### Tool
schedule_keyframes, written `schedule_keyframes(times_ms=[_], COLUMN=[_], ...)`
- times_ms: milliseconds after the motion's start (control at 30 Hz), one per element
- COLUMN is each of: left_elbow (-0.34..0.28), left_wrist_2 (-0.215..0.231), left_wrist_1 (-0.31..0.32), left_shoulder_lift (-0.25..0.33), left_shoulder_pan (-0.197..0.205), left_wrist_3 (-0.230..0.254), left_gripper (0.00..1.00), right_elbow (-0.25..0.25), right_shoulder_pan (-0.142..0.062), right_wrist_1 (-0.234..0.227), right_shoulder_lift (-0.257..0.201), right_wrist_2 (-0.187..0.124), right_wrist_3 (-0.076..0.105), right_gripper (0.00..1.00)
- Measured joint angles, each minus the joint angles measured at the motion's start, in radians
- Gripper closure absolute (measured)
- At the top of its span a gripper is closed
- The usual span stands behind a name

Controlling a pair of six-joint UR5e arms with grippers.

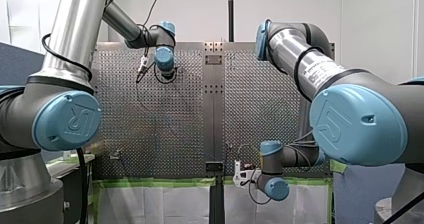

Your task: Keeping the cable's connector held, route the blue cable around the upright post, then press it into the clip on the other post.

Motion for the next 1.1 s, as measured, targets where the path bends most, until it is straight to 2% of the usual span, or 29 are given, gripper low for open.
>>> schedule_keyframes(times_ms=[133, 300, 667, 1100], left_elbow=[0.0, 0.0, 0.0, 0.0], left_wrist_2=[-0.036, -0.053, -0.094, -0.133], left_wrist_1=[0.015, 0.034, 0.106, 0.132], left_shoulder_lift=[-0.017, -0.034, -0.055, -0.143], left_shoulder_pan=[-0.006, -0.01, -0.007, -0.003], left_wrist_3=[0.038, 0.065, 0.076, 0.106], left_gripper=[0.0, 0.0, 0.0, 0.0], right_elbow=[0.0, 0.0, 0.0, 0.0], right_shoulder_pan=[0.0, 0.0, 0.0, 0.0], right_wrist_1=[0.0, 0.0, -0.001, -0.003], right_shoulder_lift=[0.0, 0.0, 0.0, 0.001], right_wrist_2=[-0.001, -0.001, -0.001, -0.001], right_wrist_3=[0.0, 0.0, 0.0, 0.0], right_gripper=[1.0, 1.0, 1.0, 1.0])
